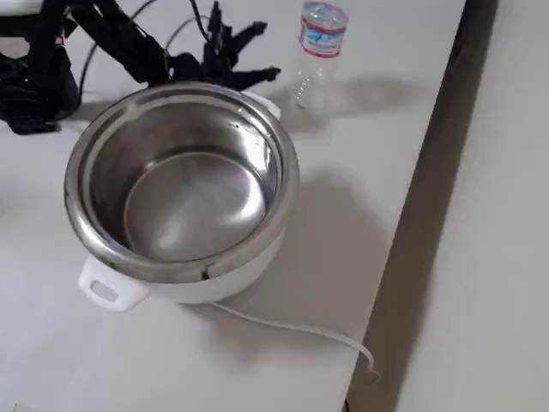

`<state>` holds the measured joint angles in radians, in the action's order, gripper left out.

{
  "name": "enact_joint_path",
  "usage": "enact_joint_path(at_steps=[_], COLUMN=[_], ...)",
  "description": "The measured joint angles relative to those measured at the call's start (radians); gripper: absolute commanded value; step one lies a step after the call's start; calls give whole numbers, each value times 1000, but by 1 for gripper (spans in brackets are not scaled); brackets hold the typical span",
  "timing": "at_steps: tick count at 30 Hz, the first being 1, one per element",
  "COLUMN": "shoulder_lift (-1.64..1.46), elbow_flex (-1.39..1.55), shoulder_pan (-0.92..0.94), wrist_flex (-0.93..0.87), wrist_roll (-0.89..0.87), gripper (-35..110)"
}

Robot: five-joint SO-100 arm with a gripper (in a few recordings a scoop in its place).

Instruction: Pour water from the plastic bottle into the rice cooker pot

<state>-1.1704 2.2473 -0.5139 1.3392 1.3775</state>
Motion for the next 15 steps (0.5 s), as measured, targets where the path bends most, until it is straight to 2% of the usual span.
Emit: enact_joint_path(at_steps=[5, 11, 13, 15], shoulder_lift=[-190, -402, -514, -718], elbow_flex=[183, 353, 425, 457], shoulder_pan=[2, 38, 75, 118], wrist_flex=[-6, -104, -206, -411], wrist_roll=[-91, -233, -334, -505], gripper=[45, 37, 34, 30])
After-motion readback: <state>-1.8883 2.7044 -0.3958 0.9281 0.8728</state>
